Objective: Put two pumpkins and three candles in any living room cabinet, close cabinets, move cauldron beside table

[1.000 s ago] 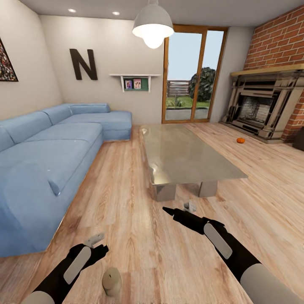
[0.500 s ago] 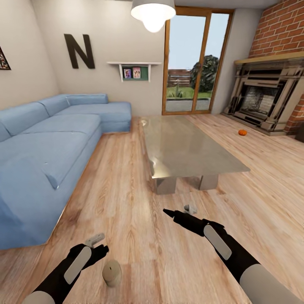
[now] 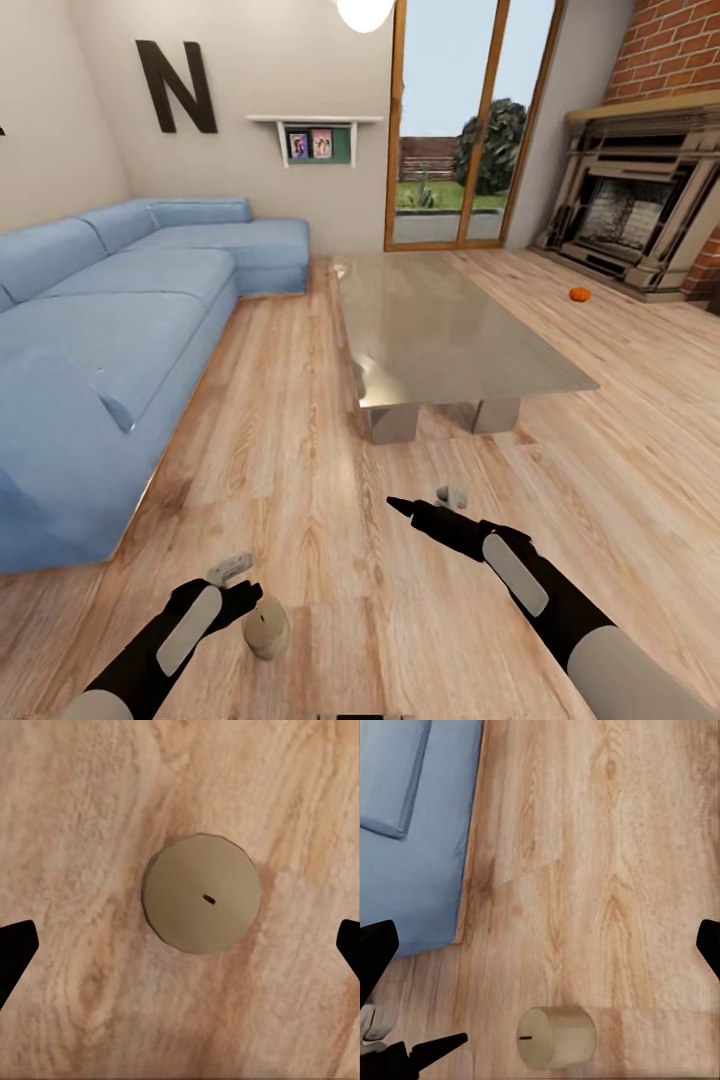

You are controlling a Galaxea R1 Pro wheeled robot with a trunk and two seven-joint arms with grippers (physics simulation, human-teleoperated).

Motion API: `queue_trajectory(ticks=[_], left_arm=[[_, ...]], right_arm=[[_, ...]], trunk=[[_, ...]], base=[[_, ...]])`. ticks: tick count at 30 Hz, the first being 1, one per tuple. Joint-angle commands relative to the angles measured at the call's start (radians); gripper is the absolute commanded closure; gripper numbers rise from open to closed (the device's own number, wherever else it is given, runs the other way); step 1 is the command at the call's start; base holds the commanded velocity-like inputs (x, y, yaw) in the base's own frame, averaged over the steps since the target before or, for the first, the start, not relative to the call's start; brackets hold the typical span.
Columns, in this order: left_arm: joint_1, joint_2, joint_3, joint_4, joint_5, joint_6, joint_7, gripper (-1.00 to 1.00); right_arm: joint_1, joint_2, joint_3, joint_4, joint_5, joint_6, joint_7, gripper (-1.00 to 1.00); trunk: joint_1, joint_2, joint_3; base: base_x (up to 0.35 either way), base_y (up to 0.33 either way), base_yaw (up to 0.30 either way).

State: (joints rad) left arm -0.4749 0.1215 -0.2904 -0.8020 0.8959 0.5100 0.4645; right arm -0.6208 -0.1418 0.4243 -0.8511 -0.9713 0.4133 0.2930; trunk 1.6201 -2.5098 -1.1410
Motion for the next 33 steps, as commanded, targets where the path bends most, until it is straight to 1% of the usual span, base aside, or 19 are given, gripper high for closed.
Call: queue_trajectory(ticks=[1,3,4,8,19,27,33], left_arm=[[-0.001,0.000,-0.007,-0.002,0.010,0.000,0.010,-1.00],[-0.001,-0.001,-0.021,-0.002,0.011,-0.001,0.011,-1.00],[-0.001,-0.001,-0.037,-0.003,0.011,-0.001,0.011,-1.00],[-0.001,-0.002,-0.055,-0.008,0.011,-0.001,0.011,-1.00],[-0.001,-0.005,-0.079,-0.011,0.009,-0.001,0.011,-1.00],[-0.001,-0.005,-0.082,-0.012,0.009,-0.001,0.011,-1.00],[-0.001,-0.005,-0.084,-0.015,0.010,-0.002,0.011,-1.00]], right_arm=[[-0.001,-0.001,0.002,0.000,-0.006,0.002,0.000,-1.00],[-0.001,-0.002,0.001,0.000,-0.006,0.002,0.000,-1.00],[0.000,-0.002,0.001,0.001,-0.006,0.002,0.000,-1.00],[0.000,-0.002,0.001,0.001,-0.006,0.001,0.000,-1.00],[0.000,-0.003,-0.001,0.002,-0.006,0.001,0.000,-1.00],[0.000,-0.002,-0.001,0.002,-0.006,0.001,0.000,-1.00],[0.000,-0.002,-0.001,0.003,-0.006,0.001,-0.001,-1.00]], trunk=[[0.000,-0.001,-0.005],[0.001,-0.001,-0.013],[0.002,-0.001,-0.016],[0.003,-0.002,-0.032],[0.008,-0.005,-0.074],[0.012,-0.007,-0.105],[0.012,-0.007,-0.105]], base=[[0.000,0.000,0.000],[0.000,0.000,0.000],[0.000,0.000,0.000],[0.000,0.000,0.000],[0.000,0.000,0.000],[0.000,0.000,0.000],[0.000,0.000,0.000]])
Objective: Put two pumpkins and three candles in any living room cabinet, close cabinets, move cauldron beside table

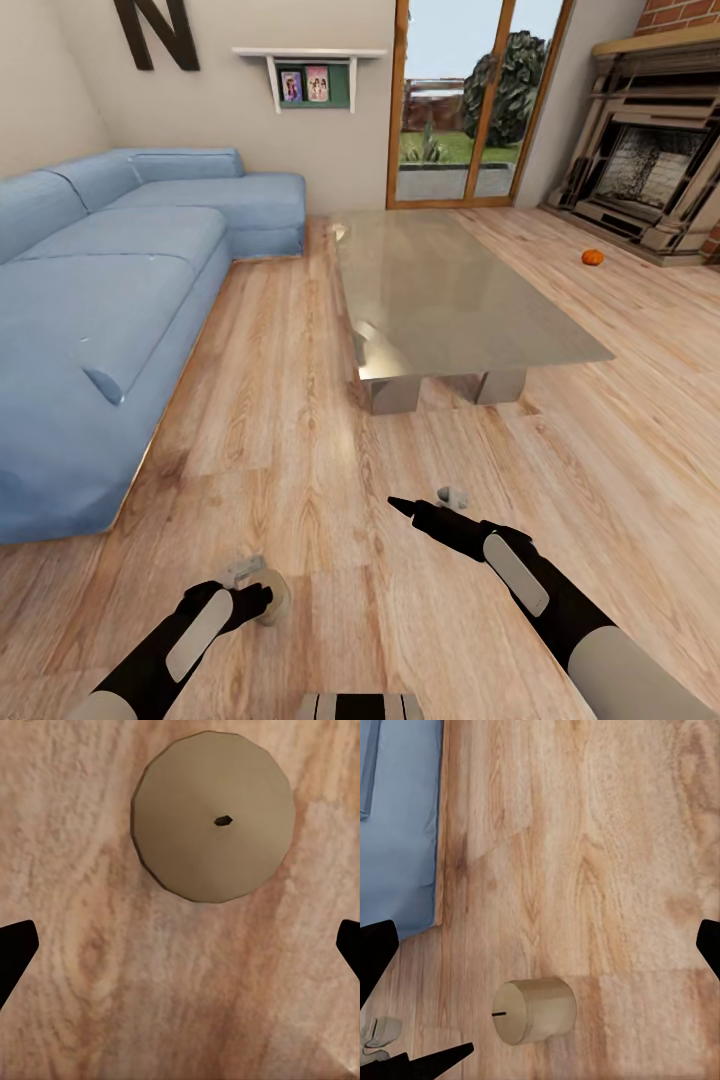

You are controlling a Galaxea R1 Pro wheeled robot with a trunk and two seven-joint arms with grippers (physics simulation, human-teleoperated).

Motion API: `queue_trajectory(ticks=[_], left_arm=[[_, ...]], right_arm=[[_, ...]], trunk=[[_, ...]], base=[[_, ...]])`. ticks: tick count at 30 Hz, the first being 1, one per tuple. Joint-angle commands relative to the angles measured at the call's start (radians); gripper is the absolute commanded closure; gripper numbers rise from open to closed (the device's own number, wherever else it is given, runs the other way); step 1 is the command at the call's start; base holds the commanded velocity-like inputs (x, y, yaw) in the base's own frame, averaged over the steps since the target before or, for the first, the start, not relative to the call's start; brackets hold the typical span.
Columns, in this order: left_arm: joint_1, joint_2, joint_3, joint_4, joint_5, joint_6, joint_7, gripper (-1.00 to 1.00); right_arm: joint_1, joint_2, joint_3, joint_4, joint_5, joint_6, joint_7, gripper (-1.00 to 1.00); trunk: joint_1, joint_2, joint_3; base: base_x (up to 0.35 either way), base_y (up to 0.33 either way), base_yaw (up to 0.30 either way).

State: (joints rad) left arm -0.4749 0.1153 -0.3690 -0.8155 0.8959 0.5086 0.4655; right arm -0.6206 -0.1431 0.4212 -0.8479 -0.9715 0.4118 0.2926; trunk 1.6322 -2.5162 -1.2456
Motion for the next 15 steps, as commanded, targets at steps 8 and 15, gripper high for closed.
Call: queue_trajectory(ticks=[8,15], left_arm=[[-0.001,0.001,-0.017,-0.004,0.011,0.001,0.010,-1.00],[-0.001,0.001,-0.019,-0.004,0.011,0.001,0.010,-1.00]], right_arm=[[-0.001,0.000,0.002,0.000,-0.006,0.002,-0.001,-1.00],[-0.001,0.000,0.002,0.000,-0.006,0.002,-0.001,-1.00]], trunk=[[0.000,0.000,-0.001],[0.000,0.000,-0.001]], base=[[0.030,0.000,0.000],[0.127,-0.028,0.000]])
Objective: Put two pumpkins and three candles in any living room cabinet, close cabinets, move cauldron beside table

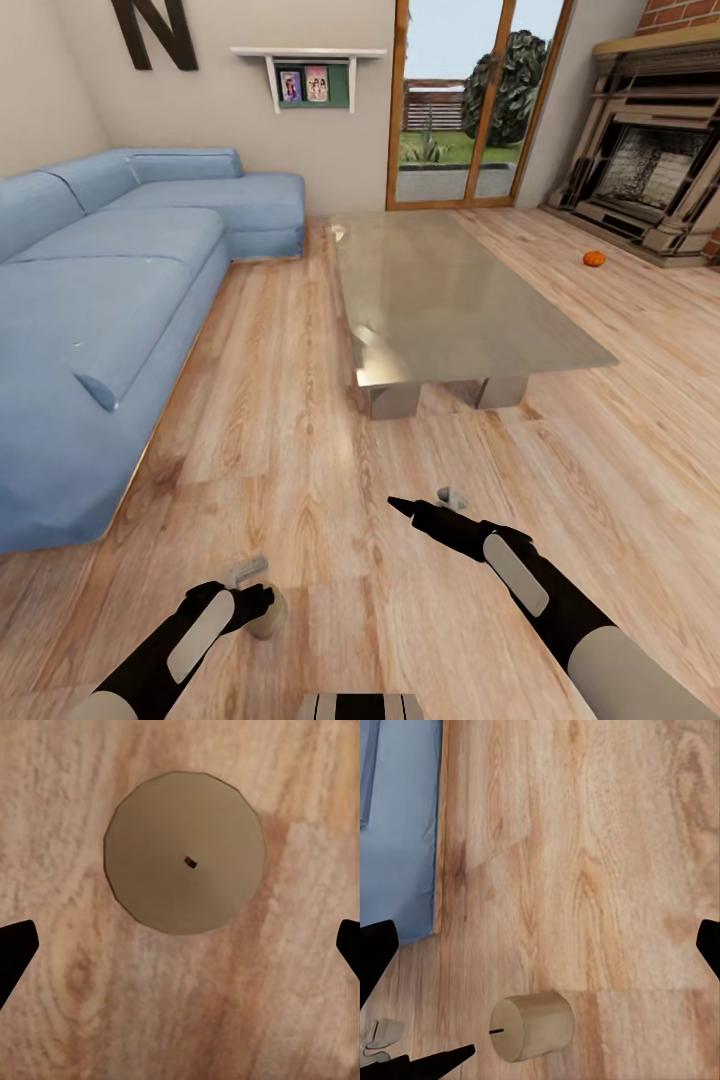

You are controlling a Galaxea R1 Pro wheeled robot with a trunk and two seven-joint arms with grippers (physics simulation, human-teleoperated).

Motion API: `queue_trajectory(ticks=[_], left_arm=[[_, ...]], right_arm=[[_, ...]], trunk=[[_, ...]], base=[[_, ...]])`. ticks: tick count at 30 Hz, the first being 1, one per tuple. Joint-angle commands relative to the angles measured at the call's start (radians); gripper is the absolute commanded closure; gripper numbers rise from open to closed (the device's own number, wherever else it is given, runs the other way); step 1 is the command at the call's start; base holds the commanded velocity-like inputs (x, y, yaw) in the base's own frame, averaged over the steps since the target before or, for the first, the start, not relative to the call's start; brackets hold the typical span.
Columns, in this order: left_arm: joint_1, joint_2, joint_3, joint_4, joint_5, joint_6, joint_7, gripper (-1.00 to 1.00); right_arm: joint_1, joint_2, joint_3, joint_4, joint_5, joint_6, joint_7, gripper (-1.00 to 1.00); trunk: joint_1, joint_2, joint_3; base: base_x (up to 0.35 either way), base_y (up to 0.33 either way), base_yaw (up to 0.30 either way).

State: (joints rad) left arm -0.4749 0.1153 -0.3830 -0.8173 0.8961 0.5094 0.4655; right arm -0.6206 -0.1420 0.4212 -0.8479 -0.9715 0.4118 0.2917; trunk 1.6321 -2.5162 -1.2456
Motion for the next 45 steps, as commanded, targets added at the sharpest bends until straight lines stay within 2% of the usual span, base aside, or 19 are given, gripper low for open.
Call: queue_trajectory(ticks=[1,45], left_arm=[[-0.001,0.001,-0.005,-0.002,0.010,0.000,0.010,-1.00],[-0.001,0.003,-0.005,-0.001,0.009,-0.002,0.010,-1.00]], right_arm=[[-0.001,-0.001,0.002,0.000,-0.006,0.002,0.000,-1.00],[-0.001,-0.001,0.005,0.036,-0.005,0.002,0.001,-1.00]], trunk=[[0.000,0.000,-0.001],[0.000,0.000,-0.001]], base=[[0.039,-0.006,0.000],[0.076,0.014,0.000]])
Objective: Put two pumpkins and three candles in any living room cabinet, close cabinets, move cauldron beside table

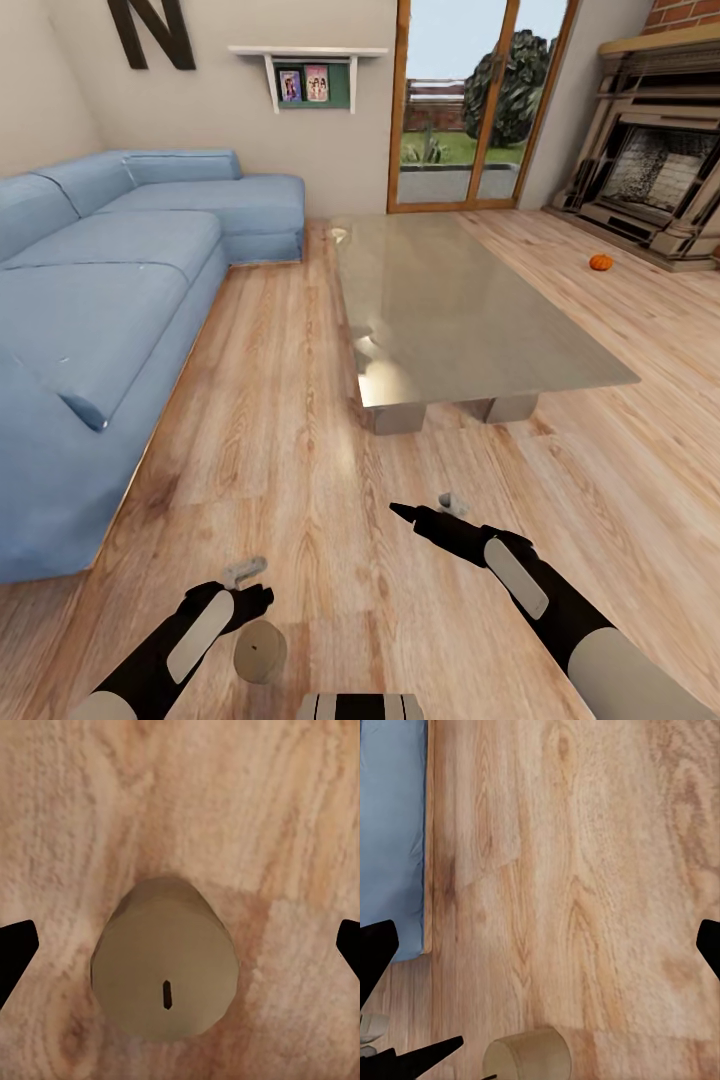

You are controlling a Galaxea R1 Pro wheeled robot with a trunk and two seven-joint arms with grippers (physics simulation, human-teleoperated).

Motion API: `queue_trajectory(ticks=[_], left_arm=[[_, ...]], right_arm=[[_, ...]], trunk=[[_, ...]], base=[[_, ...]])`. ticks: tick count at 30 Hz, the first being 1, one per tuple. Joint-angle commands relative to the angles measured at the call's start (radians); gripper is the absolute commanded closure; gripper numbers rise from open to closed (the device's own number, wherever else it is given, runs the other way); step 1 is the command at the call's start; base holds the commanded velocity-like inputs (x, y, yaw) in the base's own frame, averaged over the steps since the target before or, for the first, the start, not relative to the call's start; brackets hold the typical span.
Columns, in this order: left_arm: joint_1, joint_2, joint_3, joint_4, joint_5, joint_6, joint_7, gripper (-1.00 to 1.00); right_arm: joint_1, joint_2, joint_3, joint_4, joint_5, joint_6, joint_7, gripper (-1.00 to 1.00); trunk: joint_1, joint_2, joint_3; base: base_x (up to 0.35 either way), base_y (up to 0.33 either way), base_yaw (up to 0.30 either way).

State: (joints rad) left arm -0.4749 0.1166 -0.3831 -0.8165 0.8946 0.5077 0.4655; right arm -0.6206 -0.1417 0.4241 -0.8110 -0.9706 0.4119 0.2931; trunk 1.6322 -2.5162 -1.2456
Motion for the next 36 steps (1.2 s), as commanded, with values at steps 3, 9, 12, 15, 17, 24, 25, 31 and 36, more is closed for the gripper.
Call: queue_trajectory(ticks=[3,9,12,15,17,24,25,31,36], left_arm=[[-0.001,0.001,-0.005,-0.002,0.010,-0.011,0.010,-1.00],[-0.001,0.003,-0.006,-0.001,0.010,-0.020,0.010,-1.00],[-0.001,0.003,-0.006,-0.001,0.010,-0.021,0.010,-1.00],[-0.001,0.003,-0.007,-0.001,0.010,-0.021,0.010,-1.00],[-0.001,0.002,-0.007,-0.001,0.010,-0.021,0.010,-1.00],[-0.001,0.002,-0.007,0.001,0.010,-0.031,0.010,-1.00],[-0.001,0.002,-0.007,0.002,0.010,-0.035,0.010,-1.00],[-0.001,0.002,-0.008,0.002,0.010,-0.041,0.010,-1.00],[-0.001,0.002,-0.008,0.002,0.010,-0.041,0.010,-1.00]], right_arm=[[-0.001,-0.001,0.002,0.000,-0.006,0.002,0.000,-1.00],[-0.001,-0.001,0.002,-0.003,-0.003,0.002,0.002,-1.00],[-0.001,-0.002,0.002,-0.007,-0.002,0.002,0.006,-1.00],[-0.002,-0.005,0.002,-0.018,-0.002,0.002,0.015,-1.00],[-0.002,-0.005,0.002,-0.023,-0.002,0.002,0.019,-1.00],[-0.001,-0.003,0.004,-0.106,0.000,0.003,0.057,-1.00],[-0.001,-0.003,0.004,-0.117,0.001,0.003,0.059,-1.00],[0.001,-0.004,0.004,-0.140,0.001,0.002,0.067,-1.00],[0.001,-0.004,0.004,-0.141,0.001,0.003,0.068,-1.00]], trunk=[[0.000,0.000,-0.001],[0.000,-0.001,-0.005],[0.002,-0.001,-0.016],[0.003,-0.002,-0.028],[0.004,-0.002,-0.036],[0.007,-0.004,-0.063],[0.007,-0.004,-0.067],[0.010,-0.006,-0.090],[0.012,-0.007,-0.109]], base=[[0.003,0.000,0.000],[0.000,0.000,0.000],[0.000,0.000,0.000],[0.000,0.000,0.000],[0.000,0.000,0.000],[0.000,0.000,0.000],[0.000,0.000,0.000],[0.000,0.000,0.000],[0.000,0.000,0.000]])
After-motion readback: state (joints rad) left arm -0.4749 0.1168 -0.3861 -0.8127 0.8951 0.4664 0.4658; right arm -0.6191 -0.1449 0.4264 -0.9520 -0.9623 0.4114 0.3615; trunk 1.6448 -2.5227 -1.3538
